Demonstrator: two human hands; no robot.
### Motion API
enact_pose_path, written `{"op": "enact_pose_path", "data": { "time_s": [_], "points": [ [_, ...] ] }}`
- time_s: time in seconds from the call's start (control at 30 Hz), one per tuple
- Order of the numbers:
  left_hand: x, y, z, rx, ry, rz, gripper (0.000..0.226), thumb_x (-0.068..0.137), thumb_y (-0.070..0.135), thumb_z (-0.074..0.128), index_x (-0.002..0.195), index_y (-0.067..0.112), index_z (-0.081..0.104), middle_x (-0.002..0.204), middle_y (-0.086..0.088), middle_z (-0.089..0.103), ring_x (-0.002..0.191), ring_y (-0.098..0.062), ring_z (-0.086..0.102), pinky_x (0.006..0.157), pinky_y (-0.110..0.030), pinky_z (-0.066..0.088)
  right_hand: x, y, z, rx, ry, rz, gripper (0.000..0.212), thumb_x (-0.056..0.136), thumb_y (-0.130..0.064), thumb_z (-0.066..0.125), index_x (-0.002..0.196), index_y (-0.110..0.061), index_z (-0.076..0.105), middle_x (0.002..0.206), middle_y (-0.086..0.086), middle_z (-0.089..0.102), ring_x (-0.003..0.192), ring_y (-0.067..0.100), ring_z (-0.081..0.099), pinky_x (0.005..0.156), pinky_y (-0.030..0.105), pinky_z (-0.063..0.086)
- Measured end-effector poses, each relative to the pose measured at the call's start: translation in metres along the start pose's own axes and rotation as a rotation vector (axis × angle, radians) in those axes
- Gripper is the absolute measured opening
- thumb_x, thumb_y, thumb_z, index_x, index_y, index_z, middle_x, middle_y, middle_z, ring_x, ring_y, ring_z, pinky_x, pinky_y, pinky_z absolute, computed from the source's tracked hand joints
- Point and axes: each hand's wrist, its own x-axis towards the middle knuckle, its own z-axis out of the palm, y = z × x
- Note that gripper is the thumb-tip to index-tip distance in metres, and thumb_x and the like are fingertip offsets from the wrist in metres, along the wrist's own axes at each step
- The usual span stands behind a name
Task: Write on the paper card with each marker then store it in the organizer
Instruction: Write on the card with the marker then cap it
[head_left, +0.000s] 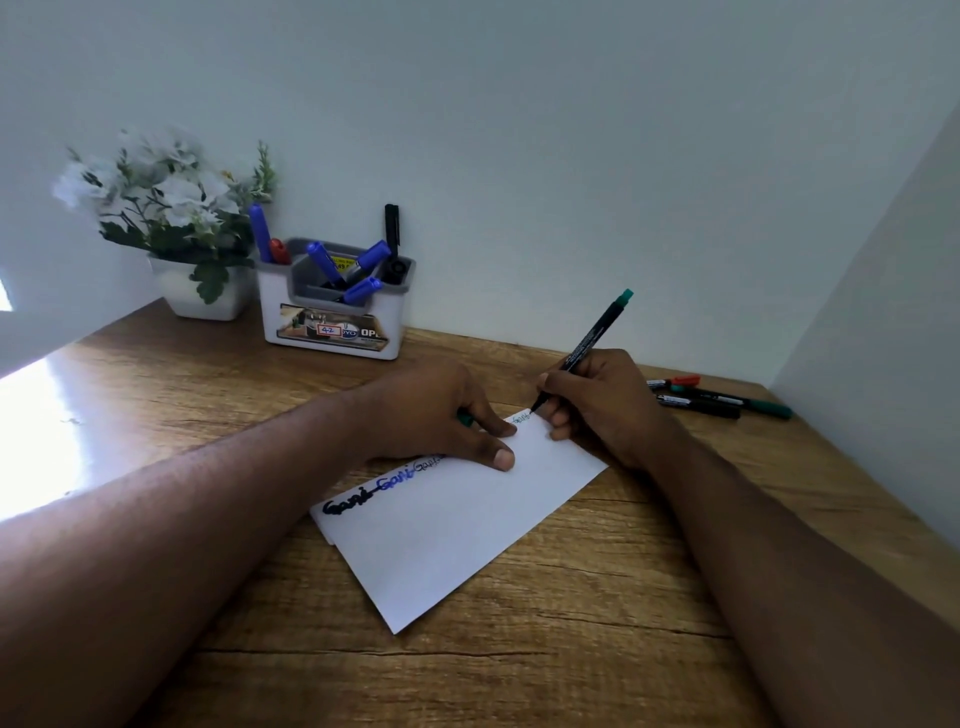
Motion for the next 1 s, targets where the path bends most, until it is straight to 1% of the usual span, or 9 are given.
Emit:
{"op": "enact_pose_path", "data": {
  "time_s": [0.13,0.57,0.7,0.8,0.83,0.87,0.9,0.93,1.0],
  "points": [
    [0.001,-0.001,0.000,0.006,0.000,0.011,0.047,0.076,0.055,0.070,0.118,0.036,0.066,0.121,0.013,0.067,0.084,0.008,0.056,0.077,-0.020,0.045,0.000,0.001,0.001,0.035,-0.004,-0.004,0.015,0.090,-0.005,0.061,0.087,0.008,0.068,0.067,0.019,0.066,0.045,0.016,0.060,0.044,0.025,0.054],
    [0.001,-0.001,-0.001,0.018,-0.011,0.001,0.047,0.076,0.056,0.069,0.119,0.036,0.066,0.124,0.012,0.065,0.097,0.001,0.058,0.092,-0.027,0.048,0.000,0.001,0.001,0.006,-0.031,-0.017,0.016,0.091,-0.006,0.061,0.087,0.007,0.069,0.069,0.019,0.068,0.047,0.016,0.060,0.046,0.024,0.053],
    [0.000,-0.003,0.001,-0.011,0.009,0.011,0.043,0.075,0.054,0.071,0.114,0.035,0.069,0.108,0.020,0.068,0.085,0.006,0.059,0.080,-0.023,0.048,0.000,0.000,-0.002,0.140,0.028,-0.018,0.017,0.091,-0.009,0.061,0.081,0.002,0.070,0.061,0.012,0.066,0.047,0.017,0.058,0.045,0.027,0.052],
    [-0.002,-0.002,0.003,-0.182,0.172,0.075,0.019,0.079,0.049,0.070,0.084,0.032,0.077,0.073,0.025,0.066,0.067,0.009,0.059,0.066,-0.013,0.043,0.002,-0.003,-0.005,0.325,0.089,-0.038,0.023,0.093,-0.013,0.056,0.079,-0.002,0.071,0.062,0.011,0.065,0.050,0.018,0.055,0.047,0.029,0.049],
    [-0.002,-0.002,0.003,-0.290,0.254,0.078,0.027,0.082,0.051,0.066,0.071,0.028,0.073,0.058,0.019,0.059,0.053,0.005,0.053,0.058,-0.012,0.038,0.003,-0.006,-0.005,0.394,0.095,-0.050,0.024,0.093,-0.012,0.053,0.080,-0.003,0.070,0.062,0.011,0.065,0.050,0.017,0.054,0.046,0.028,0.048],
    [-0.001,-0.002,0.001,-0.384,0.328,0.046,0.043,0.084,0.057,0.056,0.069,0.019,0.070,0.054,0.015,0.050,0.046,0.002,0.043,0.052,-0.014,0.035,0.003,-0.009,-0.004,0.457,0.093,-0.063,0.024,0.094,-0.011,0.051,0.081,-0.003,0.070,0.062,0.010,0.065,0.049,0.017,0.053,0.045,0.027,0.047],
    [-0.002,-0.003,-0.002,-0.468,0.362,-0.020,0.056,0.087,0.063,0.045,0.079,0.014,0.070,0.056,0.009,0.048,0.046,0.000,0.038,0.049,-0.016,0.033,0.004,-0.013,-0.001,0.507,0.084,-0.074,0.022,0.094,-0.009,0.050,0.083,-0.003,0.068,0.062,0.010,0.065,0.048,0.016,0.052,0.045,0.026,0.046],
    [-0.001,-0.005,-0.005,-0.563,0.365,-0.079,0.057,0.093,0.061,0.035,0.093,0.016,0.069,0.060,0.004,0.049,0.049,-0.004,0.039,0.048,-0.019,0.032,0.004,-0.018,0.002,0.543,0.068,-0.084,0.019,0.093,-0.007,0.050,0.084,-0.005,0.067,0.062,0.010,0.065,0.048,0.016,0.052,0.044,0.026,0.045],
    [0.001,-0.009,-0.008,-0.736,0.362,-0.120,0.034,0.102,0.038,0.032,0.106,0.020,0.061,0.067,0.001,0.055,0.057,-0.009,0.044,0.049,-0.023,0.033,0.003,-0.025,0.011,0.580,0.025,-0.100,0.015,0.092,-0.003,0.052,0.082,-0.009,0.062,0.064,0.012,0.065,0.047,0.017,0.051,0.043,0.025,0.046]
  ]
}}
